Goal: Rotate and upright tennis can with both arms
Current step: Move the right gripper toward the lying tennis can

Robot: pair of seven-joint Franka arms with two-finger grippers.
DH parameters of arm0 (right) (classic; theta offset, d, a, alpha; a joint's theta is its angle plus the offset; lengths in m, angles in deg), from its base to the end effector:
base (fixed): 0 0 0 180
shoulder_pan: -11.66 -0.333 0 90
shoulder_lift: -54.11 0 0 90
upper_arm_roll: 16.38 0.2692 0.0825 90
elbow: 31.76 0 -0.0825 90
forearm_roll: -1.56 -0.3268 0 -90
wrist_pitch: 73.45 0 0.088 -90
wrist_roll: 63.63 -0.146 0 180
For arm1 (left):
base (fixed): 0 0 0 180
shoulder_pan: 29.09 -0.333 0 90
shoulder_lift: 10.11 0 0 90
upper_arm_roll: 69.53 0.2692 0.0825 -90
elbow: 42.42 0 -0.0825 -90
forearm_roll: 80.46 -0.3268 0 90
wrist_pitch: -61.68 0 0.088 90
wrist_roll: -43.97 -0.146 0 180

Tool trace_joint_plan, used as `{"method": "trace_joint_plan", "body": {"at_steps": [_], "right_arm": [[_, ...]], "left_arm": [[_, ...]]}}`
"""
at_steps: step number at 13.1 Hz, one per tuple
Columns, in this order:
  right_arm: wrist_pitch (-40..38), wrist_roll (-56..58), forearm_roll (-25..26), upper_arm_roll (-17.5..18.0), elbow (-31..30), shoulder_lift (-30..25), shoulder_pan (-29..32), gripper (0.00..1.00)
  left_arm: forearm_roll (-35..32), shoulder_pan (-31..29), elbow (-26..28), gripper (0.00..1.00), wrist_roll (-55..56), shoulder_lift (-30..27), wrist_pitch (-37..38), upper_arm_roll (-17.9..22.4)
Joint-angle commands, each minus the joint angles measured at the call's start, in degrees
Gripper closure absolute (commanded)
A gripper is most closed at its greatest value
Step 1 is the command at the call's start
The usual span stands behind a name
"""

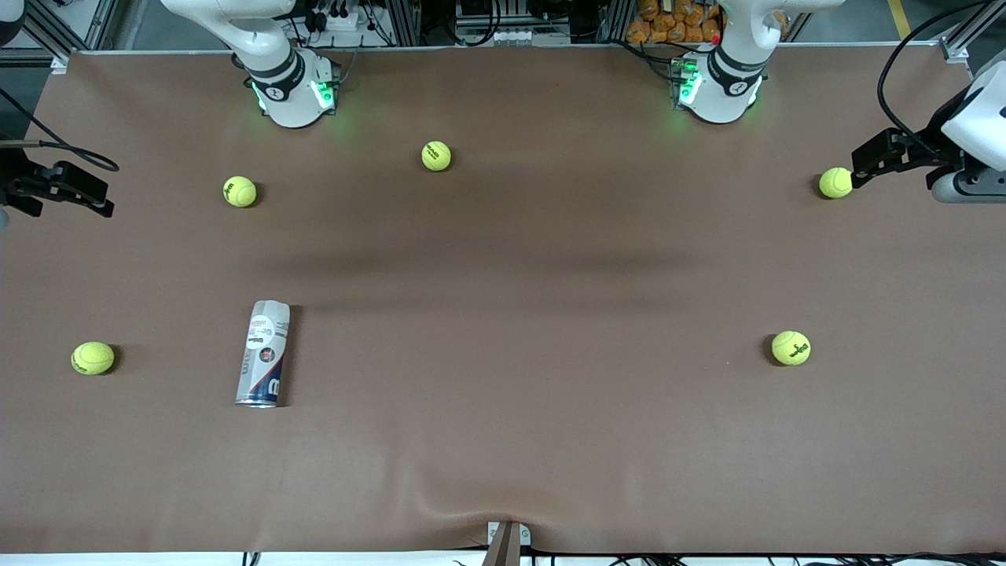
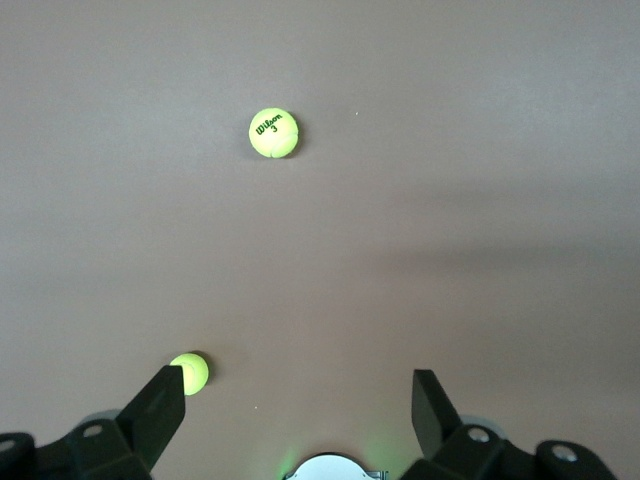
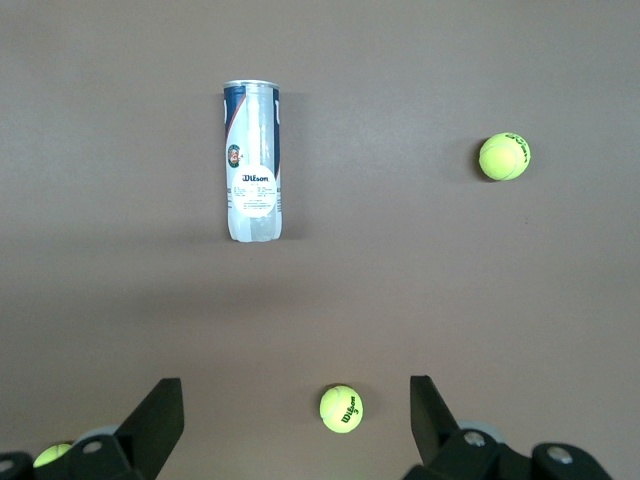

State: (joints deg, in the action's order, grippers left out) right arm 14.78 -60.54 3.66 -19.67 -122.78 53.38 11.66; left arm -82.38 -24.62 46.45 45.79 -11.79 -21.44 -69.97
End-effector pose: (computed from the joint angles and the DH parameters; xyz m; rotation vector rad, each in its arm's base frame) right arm 0.4878 -0.0336 0.5351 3.1072 -0.0061 -0.0589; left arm 0.4730 -0.0355 0.5511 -3.1010 0.0792 0.1070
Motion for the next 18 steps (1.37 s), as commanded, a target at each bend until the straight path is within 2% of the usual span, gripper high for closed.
{"method": "trace_joint_plan", "body": {"at_steps": [1, 5, 7, 9, 13, 18], "right_arm": [[0.1, 0.69, -0.25, -0.23, -0.21, -0.24, -0.17, 0.0], [0.1, 0.6, -0.25, -0.14, -0.3, -0.15, -0.43, 0.0], [0.36, 0.69, -0.25, -0.14, -1.43, 1.69, -0.78, 0.0], [2.03, 0.69, -0.25, -0.14, -1.79, 6.24, -1.48, 0.0], [4.93, 0.69, -1.04, -0.14, -1.88, 11.97, -3.85, 0.0], [14.92, 0.78, -1.31, -0.05, -1.88, 21.98, -5.53, 0.0]], "left_arm": [[-0.36, 0.01, -0.72, 0.0, -0.33, -0.08, 0.94, 0.08], [-0.36, -0.08, -0.89, 0.0, -0.5, 0.01, 0.86, 0.08], [-0.62, -0.17, -1.86, 0.0, -0.77, 0.44, 0.86, 0.08], [-0.71, -0.26, -1.95, 0.0, -0.94, 0.53, 0.86, 0.17], [-0.62, -0.96, -1.95, 0.0, -1.03, 1.06, 0.86, 0.34], [-0.8, -0.96, -1.86, 0.0, -1.03, 1.41, 0.86, 0.34]]}}
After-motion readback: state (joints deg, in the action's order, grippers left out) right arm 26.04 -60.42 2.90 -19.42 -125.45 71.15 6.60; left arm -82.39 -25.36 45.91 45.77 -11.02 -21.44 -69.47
